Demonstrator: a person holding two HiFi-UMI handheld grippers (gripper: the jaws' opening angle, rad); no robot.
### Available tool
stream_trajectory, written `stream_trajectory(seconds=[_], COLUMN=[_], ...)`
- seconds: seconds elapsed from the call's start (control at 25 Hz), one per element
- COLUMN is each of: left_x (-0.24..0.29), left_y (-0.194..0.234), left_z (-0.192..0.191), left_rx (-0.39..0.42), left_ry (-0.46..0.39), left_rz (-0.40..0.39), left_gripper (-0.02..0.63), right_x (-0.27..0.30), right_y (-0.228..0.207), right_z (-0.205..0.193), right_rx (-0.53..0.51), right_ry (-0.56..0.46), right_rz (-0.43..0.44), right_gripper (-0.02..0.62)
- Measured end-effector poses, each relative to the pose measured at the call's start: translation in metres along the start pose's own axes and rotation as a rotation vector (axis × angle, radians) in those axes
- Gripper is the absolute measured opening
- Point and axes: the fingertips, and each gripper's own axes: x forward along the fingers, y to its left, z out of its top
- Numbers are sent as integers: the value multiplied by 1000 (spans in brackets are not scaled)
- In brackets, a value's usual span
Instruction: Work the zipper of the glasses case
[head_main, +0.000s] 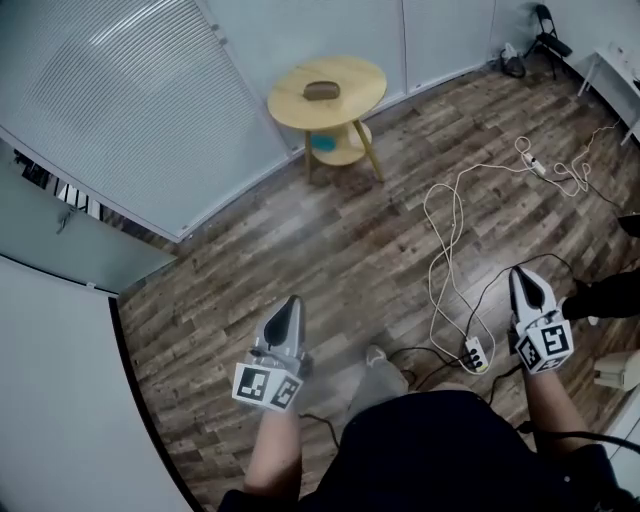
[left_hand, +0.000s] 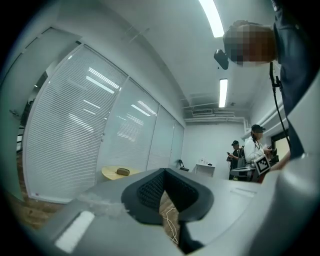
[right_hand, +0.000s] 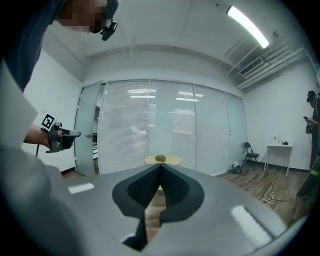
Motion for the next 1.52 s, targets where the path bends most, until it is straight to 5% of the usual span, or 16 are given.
stream_trajectory(seconds=[0.24, 0.44, 0.84, 1.2, 1.36, 1.52], left_x=[40, 64, 142, 261, 298, 318], left_y=[74, 104, 178, 245, 267, 304], left_z=[17, 29, 44, 86, 62, 81], left_rx=[2, 16, 64, 121, 92, 113], left_ry=[-4, -56, -1, -39, 14, 0], left_rz=[-38, -32, 65, 160, 188, 212], left_gripper=[3, 3, 3, 3, 3, 3], right_x=[56, 92, 231, 418, 472, 512], right_y=[13, 21, -43, -76, -109, -114], right_z=[16, 34, 30, 91, 93, 96], right_rx=[12, -85, 85, 46, 66, 53], right_ry=[-21, -27, -35, -125, -98, -72], right_rz=[-65, -12, -53, 127, 107, 121], right_gripper=[8, 8, 8, 8, 9, 9])
